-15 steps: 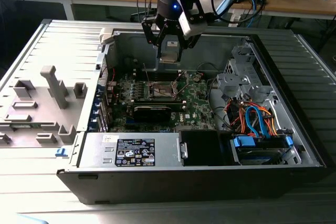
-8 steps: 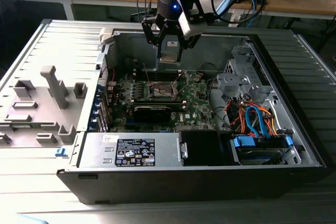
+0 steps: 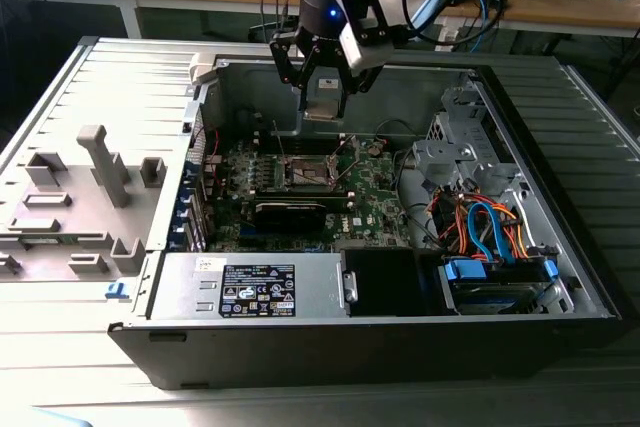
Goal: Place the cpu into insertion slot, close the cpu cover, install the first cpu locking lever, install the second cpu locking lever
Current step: 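Place the cpu into insertion slot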
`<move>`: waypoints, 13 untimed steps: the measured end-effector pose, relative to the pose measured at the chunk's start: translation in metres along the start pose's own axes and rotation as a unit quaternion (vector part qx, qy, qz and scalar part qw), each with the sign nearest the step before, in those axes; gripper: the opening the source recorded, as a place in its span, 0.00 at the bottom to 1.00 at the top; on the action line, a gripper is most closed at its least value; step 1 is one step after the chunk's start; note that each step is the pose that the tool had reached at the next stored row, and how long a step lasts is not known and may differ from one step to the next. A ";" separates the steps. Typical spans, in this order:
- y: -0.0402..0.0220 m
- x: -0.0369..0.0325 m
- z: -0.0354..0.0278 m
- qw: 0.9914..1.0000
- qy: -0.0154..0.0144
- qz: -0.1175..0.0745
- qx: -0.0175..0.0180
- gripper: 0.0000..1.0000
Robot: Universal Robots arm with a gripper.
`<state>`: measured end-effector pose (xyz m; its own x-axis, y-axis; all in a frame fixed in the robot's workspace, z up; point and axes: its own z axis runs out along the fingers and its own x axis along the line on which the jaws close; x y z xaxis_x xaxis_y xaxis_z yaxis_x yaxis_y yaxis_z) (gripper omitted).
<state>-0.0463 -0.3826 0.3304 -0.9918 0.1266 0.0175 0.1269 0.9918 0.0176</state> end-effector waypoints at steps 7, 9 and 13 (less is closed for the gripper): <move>0.0000 0.0000 0.0004 1.000 0.000 0.005 0.000 0.55; 0.0000 0.0000 0.0006 1.000 0.000 0.007 0.000 0.55; 0.0000 0.0000 0.0009 1.000 0.000 0.010 0.000 0.55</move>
<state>-0.0463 -0.3825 0.3295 -0.9890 0.1466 0.0175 0.1469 0.9890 0.0177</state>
